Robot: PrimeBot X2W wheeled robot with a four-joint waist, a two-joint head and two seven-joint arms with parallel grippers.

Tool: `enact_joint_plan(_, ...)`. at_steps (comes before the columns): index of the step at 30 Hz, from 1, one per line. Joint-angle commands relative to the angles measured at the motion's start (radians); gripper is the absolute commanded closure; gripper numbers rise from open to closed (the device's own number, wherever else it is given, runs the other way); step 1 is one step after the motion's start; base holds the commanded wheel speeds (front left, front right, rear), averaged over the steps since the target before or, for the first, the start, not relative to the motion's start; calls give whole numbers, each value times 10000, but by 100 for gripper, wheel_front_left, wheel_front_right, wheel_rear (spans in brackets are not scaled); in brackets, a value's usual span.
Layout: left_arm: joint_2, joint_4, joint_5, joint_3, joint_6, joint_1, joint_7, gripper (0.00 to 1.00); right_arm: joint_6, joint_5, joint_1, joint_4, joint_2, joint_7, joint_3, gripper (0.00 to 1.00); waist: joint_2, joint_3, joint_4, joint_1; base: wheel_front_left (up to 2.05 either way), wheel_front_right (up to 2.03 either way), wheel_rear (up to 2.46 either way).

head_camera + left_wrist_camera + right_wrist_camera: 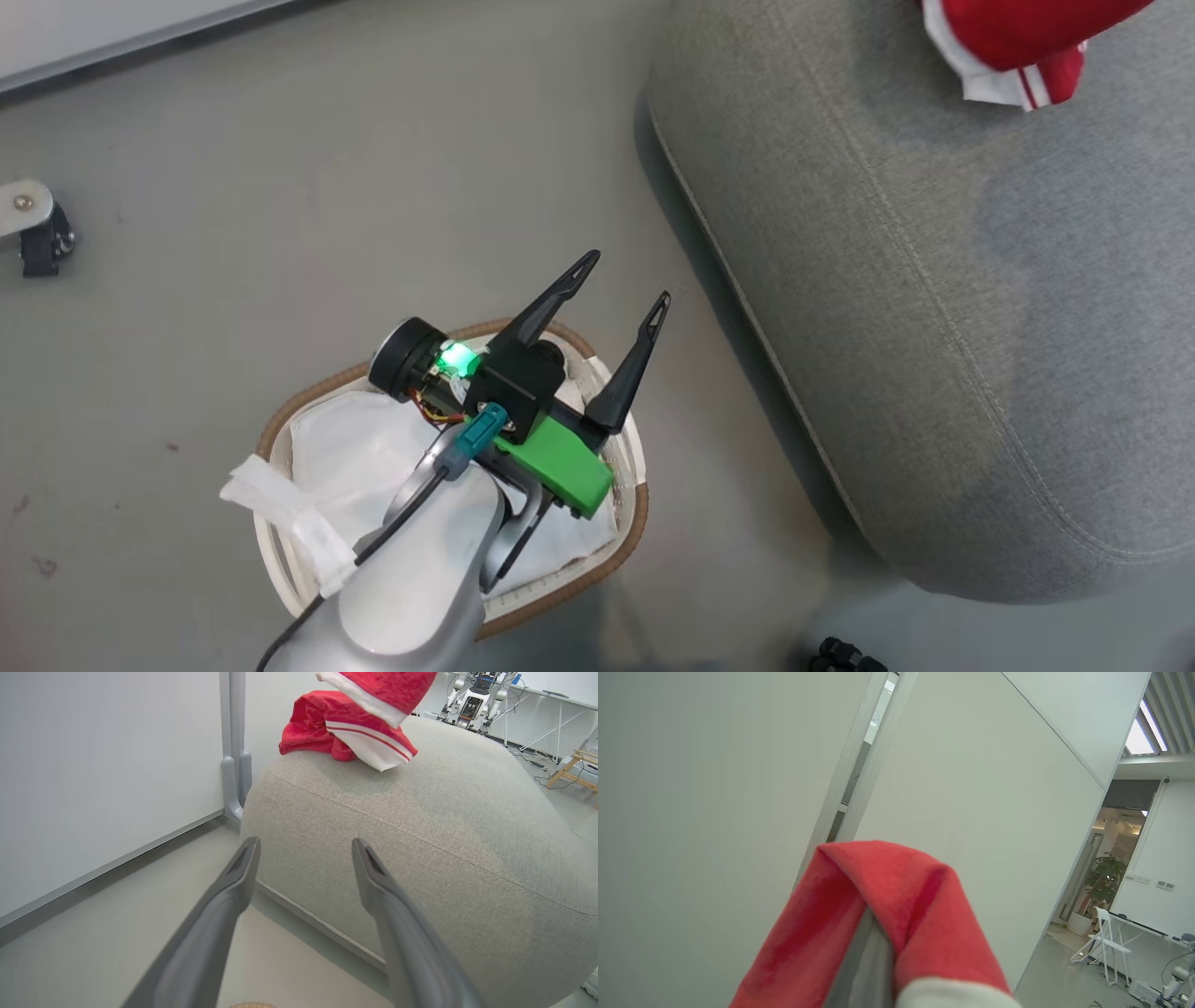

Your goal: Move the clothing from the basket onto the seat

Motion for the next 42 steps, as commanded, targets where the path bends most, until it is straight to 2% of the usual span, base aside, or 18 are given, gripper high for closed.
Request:
enact_joint_plan(1, 130, -37, 137, 152, 6, -230, 6, 0, -14, 0, -260, 375, -238, -23, -140, 100, -1, 640, 418, -1, 0, 0, 0)
enact_joint_plan(6, 175, -200, 301, 364, 6, -354, 6, 0, -14, 268, -549, 1589, -619, -23, -643, 100, -1, 1089, 590, -1, 0, 0, 0)
enact_joint_plan(10, 334, -382, 476, 472, 8, -433, 6, 0, -14, 152, 61, 2343, -742, -21, -897, 100, -1, 1430, 602, -1, 0, 0, 0)
enact_joint_plan(20, 493, -323, 754, 568, 8, -253, 6, 0, -14, -408, 1407, 3661, 222, -23, -1718, 100, -1, 1682, 364, -1, 0, 0, 0)
enact_joint_plan(21, 477, -298, 752, 563, 8, -218, 6, 0, -14, -492, 1517, 3686, 331, -23, -1741, 89, -1, 1643, 332, -1, 0, 0, 0)
enact_joint_plan(22, 454, -274, 736, 541, 8, -180, 6, 0, -14, -556, 1621, 3703, 470, -23, -1755, 85, -1, 1586, 298, -1, 0, 0, 0)
enact_joint_plan(23, 436, -248, 711, 521, 8, -146, 6, 0, -14, -590, 1720, 3728, 579, -23, -1759, 60, -1, 1533, 279, -1, 0, 0, 0)
enact_joint_plan(24, 420, -221, 681, 482, 8, -109, 6, 0, -14, -651, 1825, 3722, 670, -23, -1776, 21, -1, 1463, 257, -1, 0, 0, 0)
enact_joint_plan(25, 402, -195, 655, 466, 8, -80, 6, 0, -14, -714, 1923, 3749, 716, -23, -1787, 0, -1, 1404, 248, -1, 0, 0, 0)
enact_joint_plan(32, 302, -76, 434, 325, 8, 139, 6, 0, -15, -1105, 3019, 3646, 1000, -21, -1540, 0, -1, 839, 283, -1, 0, 0, 0)
enact_joint_plan(42, 146, -114, -74, 382, 8, 569, 6, 0, -15, -951, 5351, 2645, 1548, -23, -1401, 0, -1, -214, 171, -1, 0, 0, 0)
